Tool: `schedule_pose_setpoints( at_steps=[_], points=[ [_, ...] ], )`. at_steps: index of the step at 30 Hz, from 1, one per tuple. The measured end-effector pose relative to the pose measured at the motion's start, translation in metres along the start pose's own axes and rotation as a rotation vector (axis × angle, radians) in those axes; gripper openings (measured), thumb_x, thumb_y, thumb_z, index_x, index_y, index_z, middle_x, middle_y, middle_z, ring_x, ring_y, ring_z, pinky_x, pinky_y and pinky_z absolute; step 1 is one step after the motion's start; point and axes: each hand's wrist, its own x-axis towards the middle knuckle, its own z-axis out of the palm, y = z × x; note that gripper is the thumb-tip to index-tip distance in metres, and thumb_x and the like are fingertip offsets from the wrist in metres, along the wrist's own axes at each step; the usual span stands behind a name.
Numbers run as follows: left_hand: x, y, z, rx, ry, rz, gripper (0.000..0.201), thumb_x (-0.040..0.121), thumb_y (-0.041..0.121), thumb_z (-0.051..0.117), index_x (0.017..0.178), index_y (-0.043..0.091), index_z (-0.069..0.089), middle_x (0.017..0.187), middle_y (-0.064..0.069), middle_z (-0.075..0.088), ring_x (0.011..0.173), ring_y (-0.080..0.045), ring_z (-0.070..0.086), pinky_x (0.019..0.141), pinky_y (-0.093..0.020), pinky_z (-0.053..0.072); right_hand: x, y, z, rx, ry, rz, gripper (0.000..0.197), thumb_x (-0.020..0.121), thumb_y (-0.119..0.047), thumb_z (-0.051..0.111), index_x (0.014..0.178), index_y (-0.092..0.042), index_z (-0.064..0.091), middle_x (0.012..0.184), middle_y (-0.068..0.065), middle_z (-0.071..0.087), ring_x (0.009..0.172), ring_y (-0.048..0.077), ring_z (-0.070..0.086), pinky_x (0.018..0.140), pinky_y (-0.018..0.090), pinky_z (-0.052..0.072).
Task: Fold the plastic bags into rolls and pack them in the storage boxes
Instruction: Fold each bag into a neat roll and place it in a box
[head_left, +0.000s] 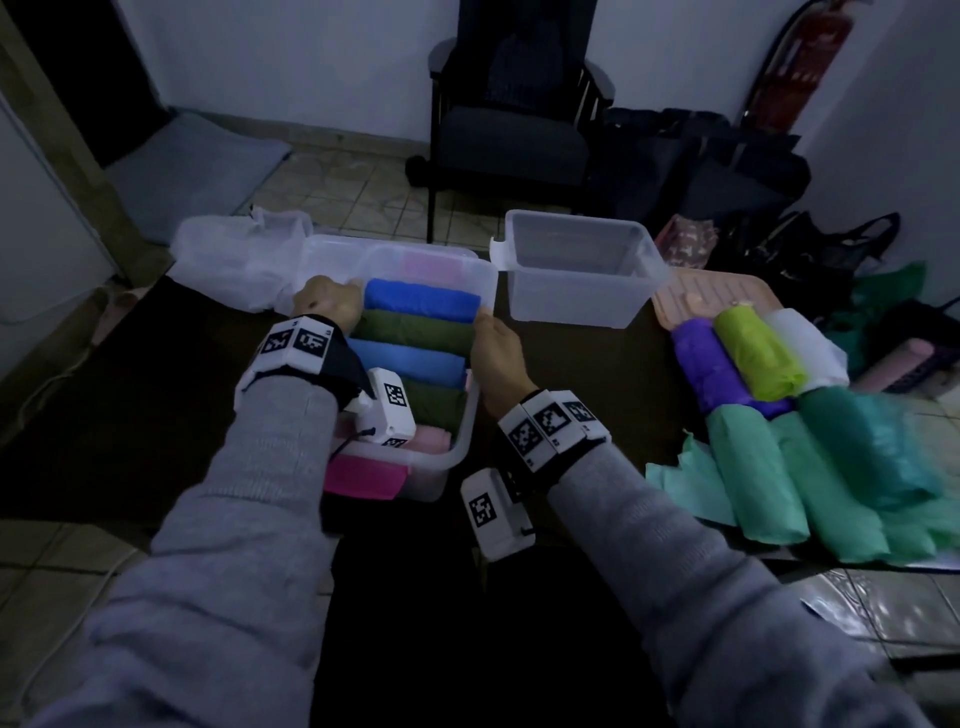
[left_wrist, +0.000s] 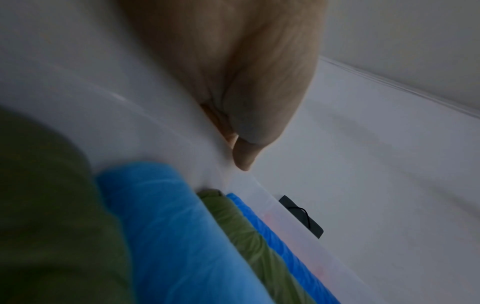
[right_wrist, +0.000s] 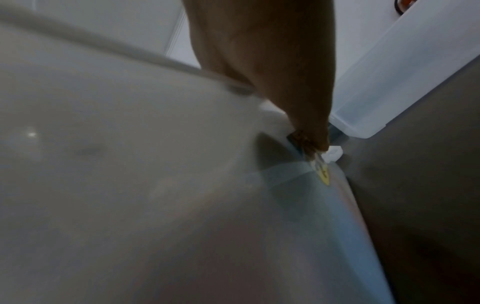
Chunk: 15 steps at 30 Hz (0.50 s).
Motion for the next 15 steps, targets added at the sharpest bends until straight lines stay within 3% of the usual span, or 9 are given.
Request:
schedule_pose_setpoints(
  at_steps=[3, 6, 9, 12, 15],
  points=[
    [0.003, -0.001, 0.002, 0.070, -0.025, 0.082, 0.039, 0.101, 0.016, 0.033, 0.133, -0.004, 0.043, 0.135, -0.026, 0.045, 0.125, -0.039, 0.044, 0.104, -0.041, 0.036, -0.010, -0.002, -0.015, 0.005, -0.062, 0.001, 0.044, 0.101, -0.039, 0.032, 0.118, -0.007, 0.057, 0.118, 0.009, 0.061, 0.107, 0.022, 0.059, 0.098, 0.039, 0.047],
    [-0.001, 0.004, 0.001, 0.024, -0.017, 0.023, 0.040, 0.096, 0.019, 0.045, 0.126, -0.007, 0.051, 0.131, -0.027, 0.051, 0.123, -0.040, 0.047, 0.100, -0.041, 0.037, -0.017, -0.002, -0.041, -0.060, -0.057, 0.005, 0.043, 0.103, -0.034, 0.029, 0.124, -0.005, 0.054, 0.109, 0.001, 0.055, 0.101, 0.014, 0.051, 0.090, 0.027, 0.041],
    [-0.005, 0.015, -0.001, 0.062, -0.014, 0.013, 0.046, 0.095, 0.022, 0.048, 0.129, -0.009, 0.045, 0.134, -0.028, 0.046, 0.122, -0.042, 0.045, 0.096, -0.041, 0.038, -0.016, -0.002, -0.071, -0.151, 0.007, 0.048, 0.043, 0.102, -0.035, 0.031, 0.130, -0.007, 0.048, 0.100, -0.002, 0.052, 0.102, 0.016, 0.052, 0.089, 0.030, 0.040],
    [-0.023, 0.038, -0.002, 0.159, 0.012, 0.149, 0.054, 0.094, 0.024, 0.049, 0.137, -0.005, 0.035, 0.138, -0.028, 0.039, 0.123, -0.042, 0.042, 0.096, -0.043, 0.038, -0.009, -0.004, -0.111, -0.246, 0.085, 0.067, 0.042, 0.099, -0.030, 0.041, 0.136, -0.010, 0.044, 0.128, 0.007, 0.053, 0.116, 0.019, 0.051, 0.094, 0.031, 0.041],
    [-0.059, 0.075, 0.004, 0.224, 0.003, 0.358, 0.050, 0.094, 0.023, 0.049, 0.136, -0.001, 0.038, 0.137, -0.025, 0.042, 0.123, -0.041, 0.042, 0.098, -0.045, 0.037, -0.002, -0.008, -0.157, -0.394, 0.219, 0.014, 0.041, 0.096, -0.023, 0.050, 0.134, -0.009, 0.047, 0.128, 0.007, 0.055, 0.105, 0.015, 0.054, 0.087, 0.027, 0.042]
  ],
)
